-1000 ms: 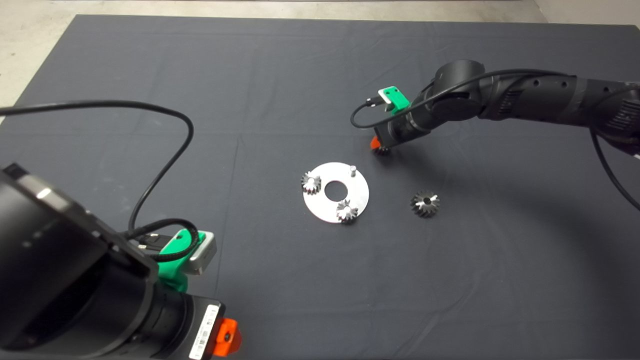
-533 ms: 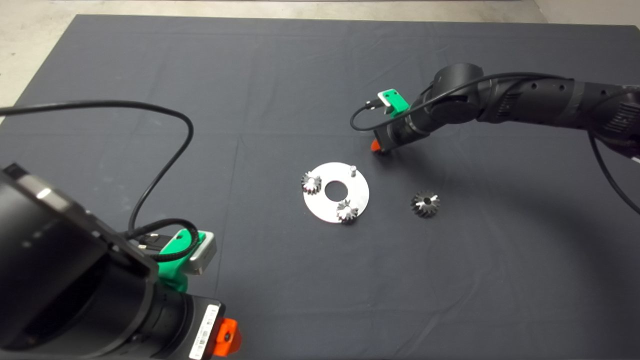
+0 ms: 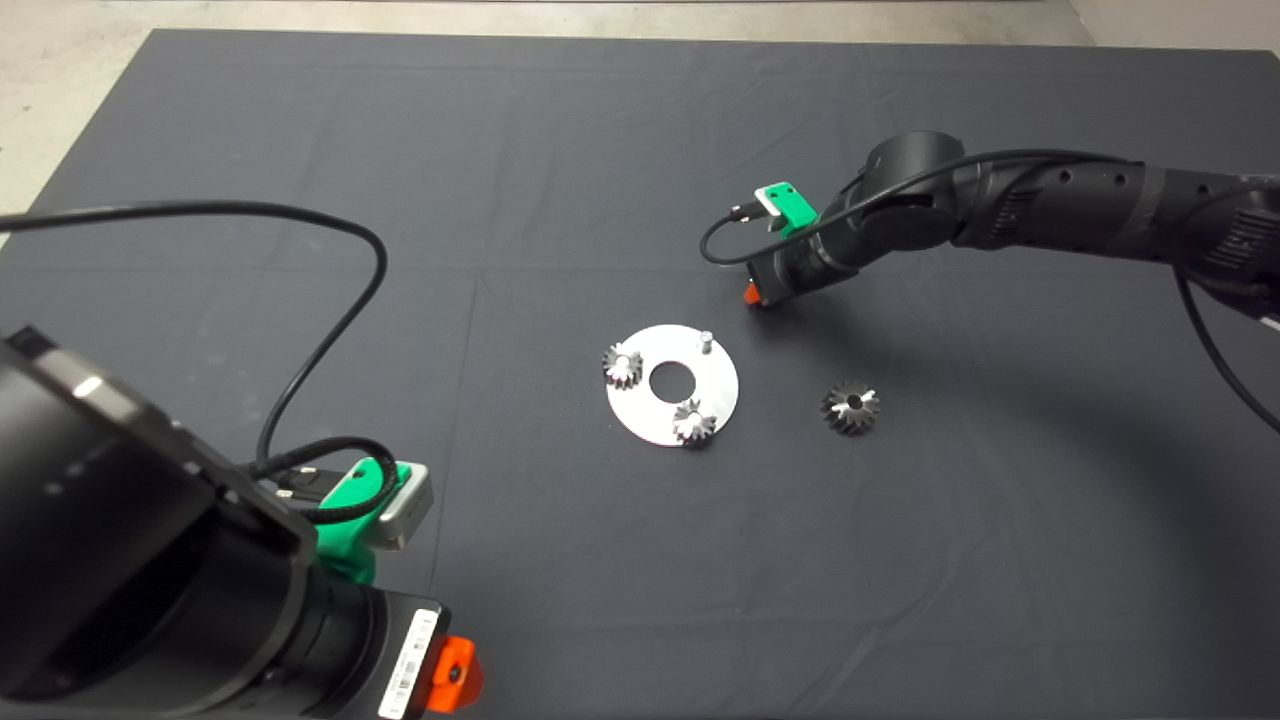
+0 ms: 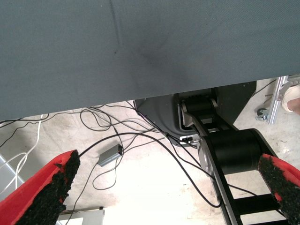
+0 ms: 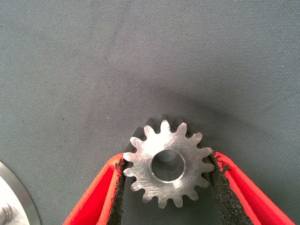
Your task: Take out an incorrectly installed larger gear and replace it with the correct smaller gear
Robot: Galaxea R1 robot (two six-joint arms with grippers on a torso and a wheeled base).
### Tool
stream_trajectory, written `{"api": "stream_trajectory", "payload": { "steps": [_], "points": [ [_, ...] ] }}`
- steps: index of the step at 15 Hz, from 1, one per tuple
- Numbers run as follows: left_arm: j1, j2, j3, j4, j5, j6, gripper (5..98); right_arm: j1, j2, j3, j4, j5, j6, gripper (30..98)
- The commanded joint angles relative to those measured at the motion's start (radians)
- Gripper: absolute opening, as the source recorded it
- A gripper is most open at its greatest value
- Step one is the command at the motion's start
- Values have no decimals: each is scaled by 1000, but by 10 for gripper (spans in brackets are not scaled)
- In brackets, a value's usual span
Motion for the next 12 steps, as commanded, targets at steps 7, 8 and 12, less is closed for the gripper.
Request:
{"api": "stream_trajectory", "payload": {
  "steps": [7, 8, 12],
  "points": [
    [-16, -2, 21, -24, 96, -7, 982, 21, 1, -1, -24, -5, 0, 424],
    [-16, -3, 21, -24, 96, -7, 982, 21, -4, 4, -21, -1, -2, 424],
    [-16, -3, 21, -24, 96, -7, 982, 74, 15, 29, 3, -28, 1, 416]
  ]
}}
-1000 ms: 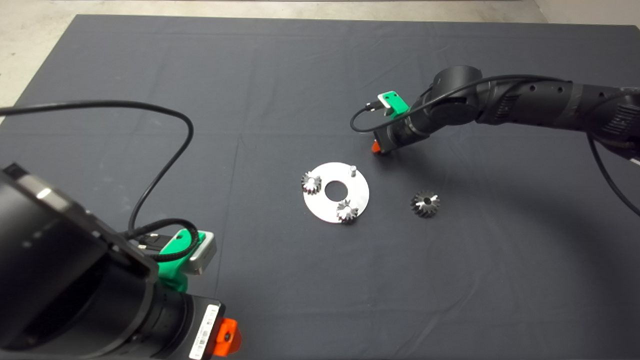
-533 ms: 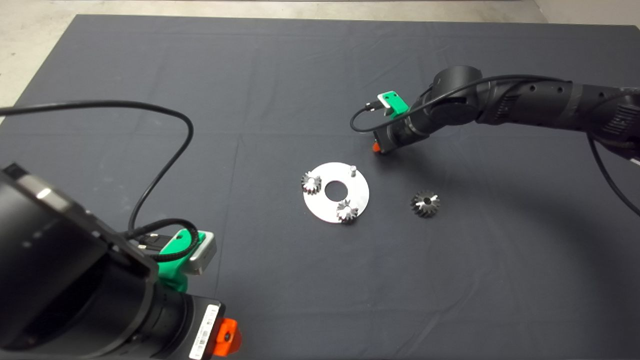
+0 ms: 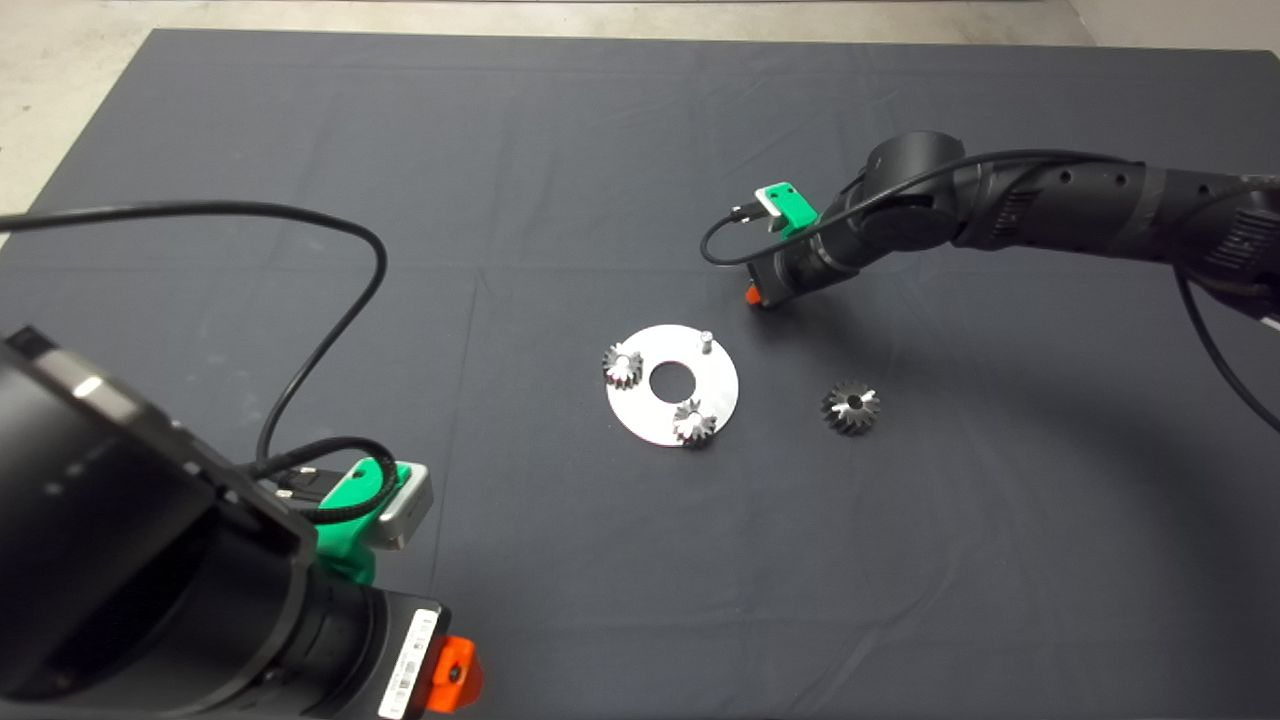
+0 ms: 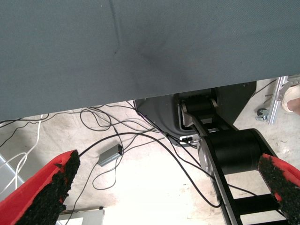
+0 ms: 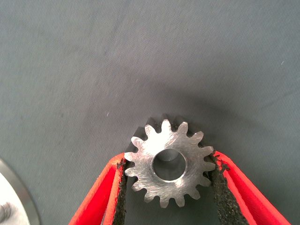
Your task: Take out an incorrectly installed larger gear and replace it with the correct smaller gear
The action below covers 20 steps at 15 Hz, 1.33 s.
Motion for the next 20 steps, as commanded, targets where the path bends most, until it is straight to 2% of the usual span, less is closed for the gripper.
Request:
{"api": "stream_trajectory", "payload": {
  "steps": [1, 2, 5, 10, 16, 20],
  "points": [
    [-16, -3, 21, -24, 96, -6, 982, 103, 22, 20, 51, -49, 0, 414],
    [-16, -3, 21, -24, 96, -6, 982, 117, 25, 26, 78, -63, 0, 414],
    [-16, -3, 21, -24, 96, -8, 982, 142, 26, 101, 107, -80, 3, 414],
    [-16, -2, 21, -24, 96, -9, 982, 142, 55, 168, 182, -88, 6, 414],
    [-16, -1, 21, -24, 96, -9, 982, 138, 131, 170, 181, -93, 5, 413],
    [-16, -1, 21, -24, 96, -9, 982, 135, 149, 170, 179, -111, 6, 413]
  ]
}}
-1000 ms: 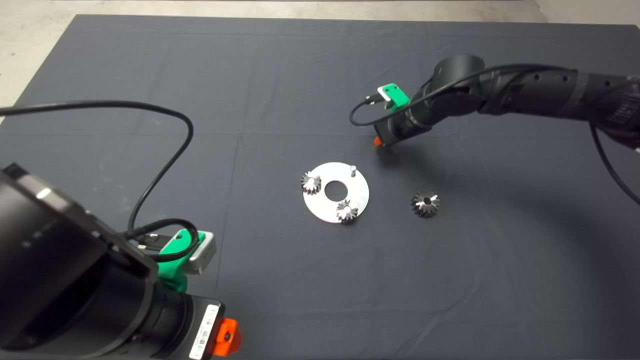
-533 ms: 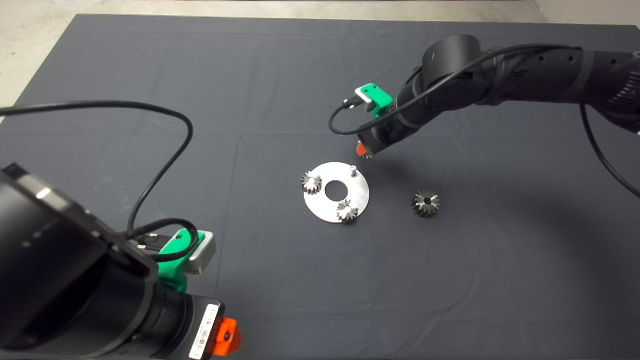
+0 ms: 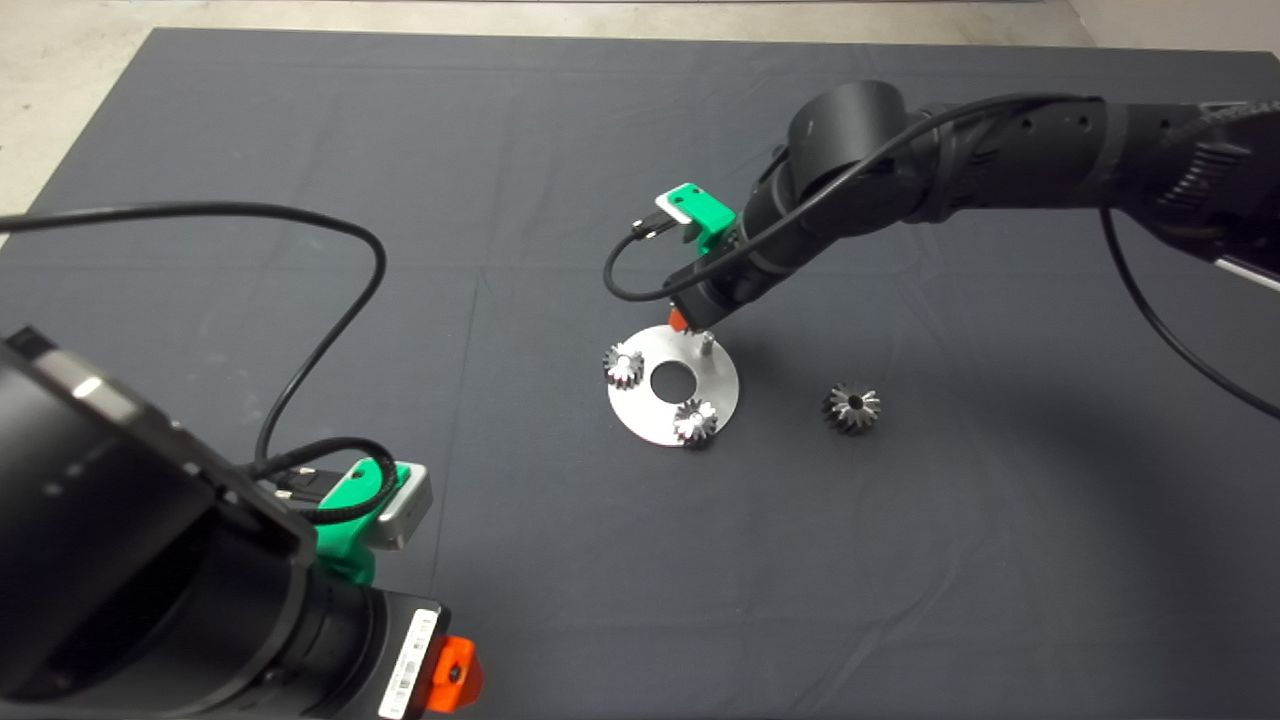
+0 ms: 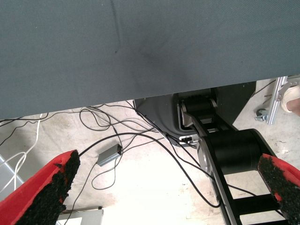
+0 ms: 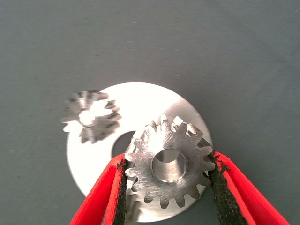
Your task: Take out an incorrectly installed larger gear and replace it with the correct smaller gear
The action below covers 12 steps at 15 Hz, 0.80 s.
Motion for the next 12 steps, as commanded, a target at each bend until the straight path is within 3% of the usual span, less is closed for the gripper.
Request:
{"api": "stream_trajectory", "payload": {
  "steps": [1, 5, 12],
  "points": [
    [-16, -1, 21, -24, 96, -5, 982, 27, -11, 8, 14, -19, 5, 413],
    [-16, -1, 21, -24, 96, -5, 982, 17, -31, 40, 11, -92, 2, 413],
    [-16, -3, 21, -24, 98, -5, 982, -26, -52, 49, -28, -97, -4, 413]
  ]
}}
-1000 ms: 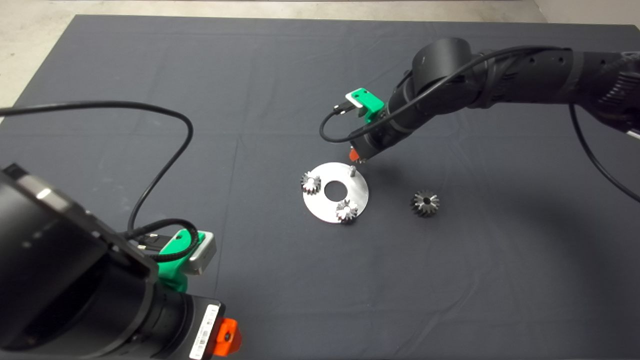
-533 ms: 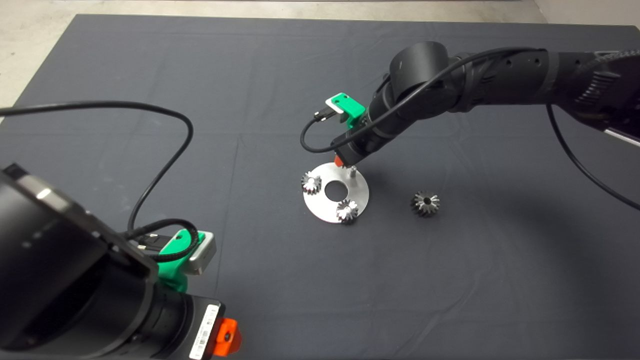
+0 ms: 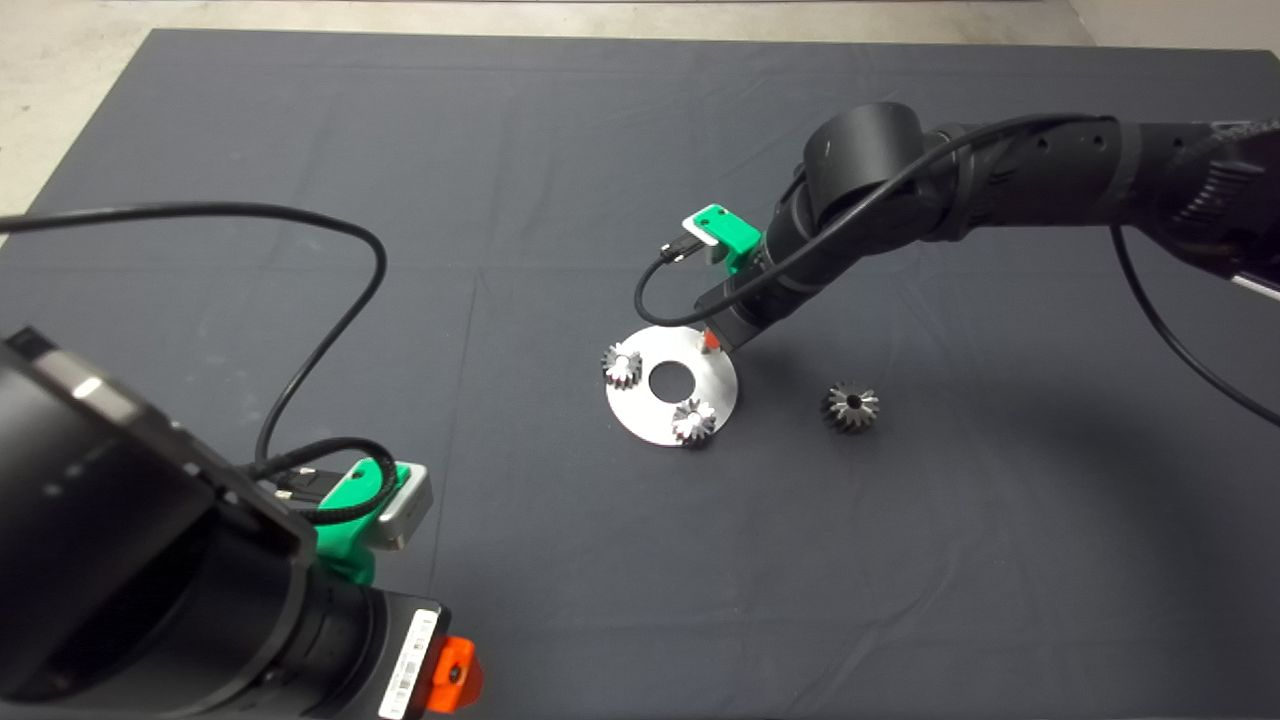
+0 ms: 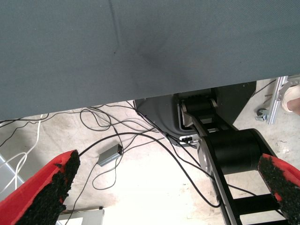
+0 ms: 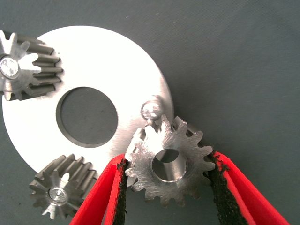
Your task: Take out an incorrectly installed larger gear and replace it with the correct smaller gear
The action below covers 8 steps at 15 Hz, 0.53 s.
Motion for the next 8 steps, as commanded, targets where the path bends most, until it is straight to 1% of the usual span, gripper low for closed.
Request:
{"api": "stream_trajectory", "payload": {
  "steps": [1, 6, 8],
  "points": [
    [-16, -3, 20, -24, 98, -5, 982, -1, 7, 5, -30, 10, -3, 413],
    [-16, -3, 20, -24, 98, -5, 982, -3, 16, 5, -77, 13, 1, 413],
    [-16, -3, 20, -24, 98, -5, 982, -1, 16, 5, -83, 13, 3, 413]
  ]
}}
